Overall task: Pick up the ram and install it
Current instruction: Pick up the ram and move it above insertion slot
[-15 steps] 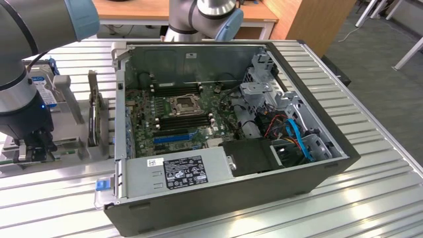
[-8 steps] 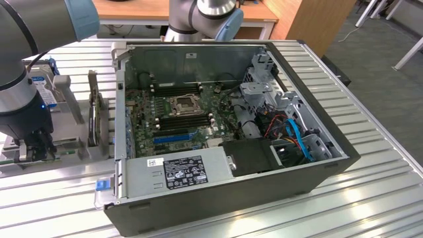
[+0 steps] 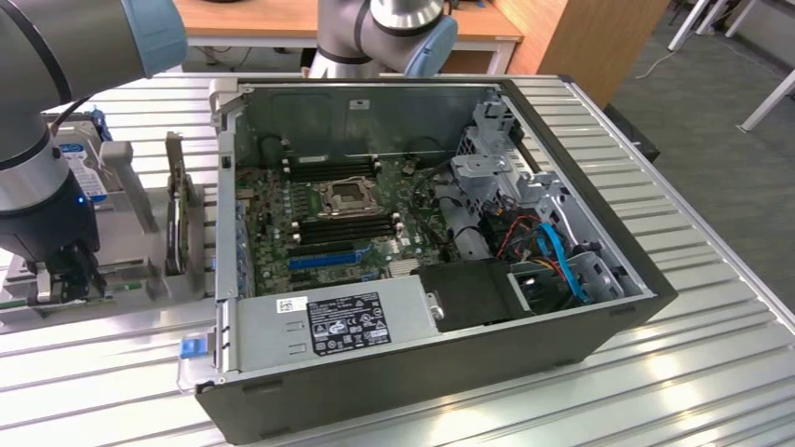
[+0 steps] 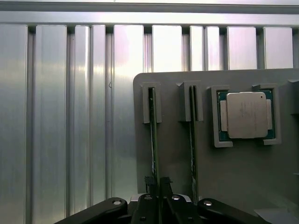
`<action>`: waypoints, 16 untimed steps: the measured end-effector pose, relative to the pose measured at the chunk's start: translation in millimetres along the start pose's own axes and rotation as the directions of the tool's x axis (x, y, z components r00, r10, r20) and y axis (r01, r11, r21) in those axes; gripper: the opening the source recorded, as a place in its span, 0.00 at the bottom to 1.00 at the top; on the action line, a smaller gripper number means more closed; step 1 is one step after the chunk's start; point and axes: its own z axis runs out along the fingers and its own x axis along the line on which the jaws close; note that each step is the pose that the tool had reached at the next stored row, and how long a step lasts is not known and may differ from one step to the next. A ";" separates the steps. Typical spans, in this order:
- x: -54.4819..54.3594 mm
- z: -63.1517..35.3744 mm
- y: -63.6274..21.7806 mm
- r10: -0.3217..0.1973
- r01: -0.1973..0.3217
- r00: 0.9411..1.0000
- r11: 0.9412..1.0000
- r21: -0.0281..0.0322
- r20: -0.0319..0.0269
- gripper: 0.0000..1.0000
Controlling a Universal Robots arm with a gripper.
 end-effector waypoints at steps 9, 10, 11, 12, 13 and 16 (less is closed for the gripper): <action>0.0 0.0 0.0 0.000 0.000 1.000 1.000 0.000 0.000 0.12; 0.0 0.0 0.0 0.000 0.000 1.000 1.000 0.000 0.000 0.12; 0.0 0.0 0.0 0.000 0.000 1.000 1.000 0.000 0.000 0.12; 0.0 0.0 0.0 0.000 0.000 1.000 1.000 0.000 0.000 0.12; 0.0 0.0 0.0 0.000 0.000 1.000 1.000 0.000 0.000 0.12; 0.0 0.0 0.0 0.000 0.000 1.000 1.000 0.000 0.000 0.12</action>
